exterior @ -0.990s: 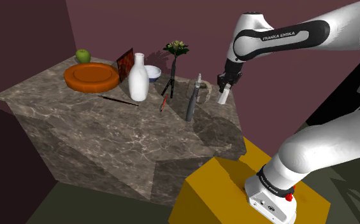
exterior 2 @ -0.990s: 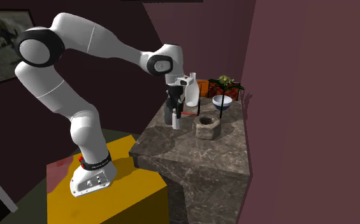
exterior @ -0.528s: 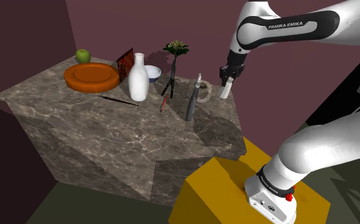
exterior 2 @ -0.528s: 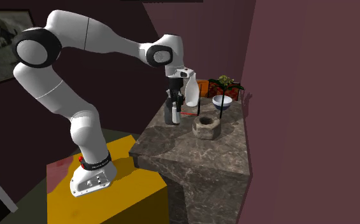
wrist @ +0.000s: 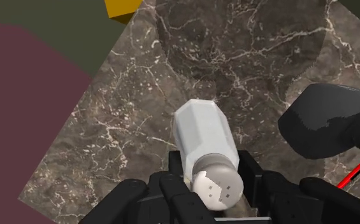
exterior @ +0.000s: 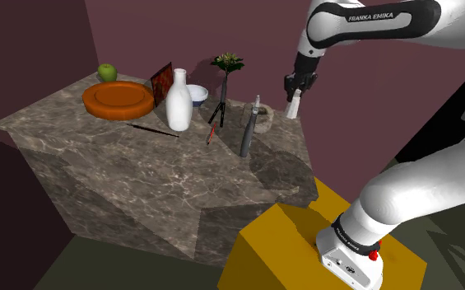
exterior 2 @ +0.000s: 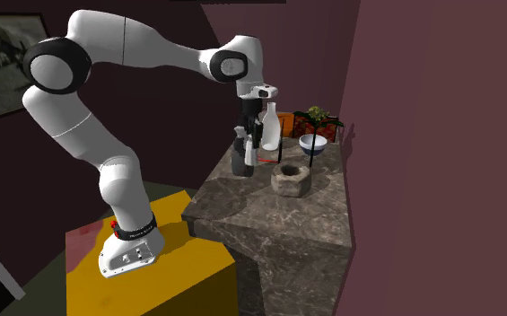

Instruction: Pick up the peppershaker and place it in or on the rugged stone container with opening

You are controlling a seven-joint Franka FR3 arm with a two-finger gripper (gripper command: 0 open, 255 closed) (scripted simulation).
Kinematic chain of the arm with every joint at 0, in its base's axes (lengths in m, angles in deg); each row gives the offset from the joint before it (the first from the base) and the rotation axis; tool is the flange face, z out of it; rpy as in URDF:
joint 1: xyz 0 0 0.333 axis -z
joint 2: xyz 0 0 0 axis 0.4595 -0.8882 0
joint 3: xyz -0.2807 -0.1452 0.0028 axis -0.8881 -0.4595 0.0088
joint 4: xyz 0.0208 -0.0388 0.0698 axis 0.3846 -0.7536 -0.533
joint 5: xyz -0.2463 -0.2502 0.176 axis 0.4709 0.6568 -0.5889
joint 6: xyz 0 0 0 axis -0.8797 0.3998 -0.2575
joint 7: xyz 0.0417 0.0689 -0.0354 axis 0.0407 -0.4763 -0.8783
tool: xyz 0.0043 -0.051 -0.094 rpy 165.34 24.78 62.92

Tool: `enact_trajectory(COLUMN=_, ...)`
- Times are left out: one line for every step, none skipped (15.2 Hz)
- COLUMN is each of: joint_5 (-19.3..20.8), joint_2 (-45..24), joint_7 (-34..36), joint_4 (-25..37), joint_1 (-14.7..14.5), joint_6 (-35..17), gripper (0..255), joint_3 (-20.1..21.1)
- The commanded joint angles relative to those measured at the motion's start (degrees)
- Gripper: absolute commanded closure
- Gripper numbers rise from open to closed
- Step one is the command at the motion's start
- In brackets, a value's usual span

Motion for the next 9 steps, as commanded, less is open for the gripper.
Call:
enact_trajectory(joint_5=-0.1, joint_2=-4.1, joint_7=-0.3, joint_4=4.5, joint_1=0.0, joint_6=0.4, gripper=255, joint_3=-0.1)
enact_trajectory(joint_5=-0.1, joint_2=-6.4, joint_7=-0.4, joint_4=6.9, joint_1=0.0, joint_6=0.6, gripper=255, joint_3=-0.2)
enact_trajectory(joint_5=-0.2, joint_2=-8.6, joint_7=-0.5, joint_4=9.4, joint_1=0.0, joint_6=0.8, gripper=255, joint_3=-0.2)
enact_trajectory(joint_5=-0.2, joint_2=-10.9, joint_7=-0.6, joint_4=12.0, joint_1=0.1, joint_6=1.1, gripper=255, joint_3=-0.3)
enact_trajectory(joint_5=-0.3, joint_2=-13.2, joint_7=-0.7, joint_4=14.7, joint_1=0.1, joint_6=1.4, gripper=255, joint_3=-0.3)
enact_trajectory(joint_5=-0.4, joint_2=-15.5, joint_7=-0.8, joint_4=17.4, joint_1=0.1, joint_6=1.9, gripper=255, joint_3=-0.3)
enact_trajectory(joint_5=-0.5, joint_2=-17.8, joint_7=-0.9, joint_4=20.2, joint_1=0.1, joint_6=2.4, gripper=255, joint_3=-0.4)
enact_trajectory(joint_5=-0.6, joint_2=-20.1, joint_7=-1.1, joint_4=23.1, joint_1=0.1, joint_6=3.0, gripper=255, joint_3=-0.4)
enact_trajectory(joint_5=-0.7, joint_2=-22.4, joint_7=-1.2, joint_4=26.2, joint_1=0.1, joint_6=3.7, gripper=255, joint_3=-0.4)
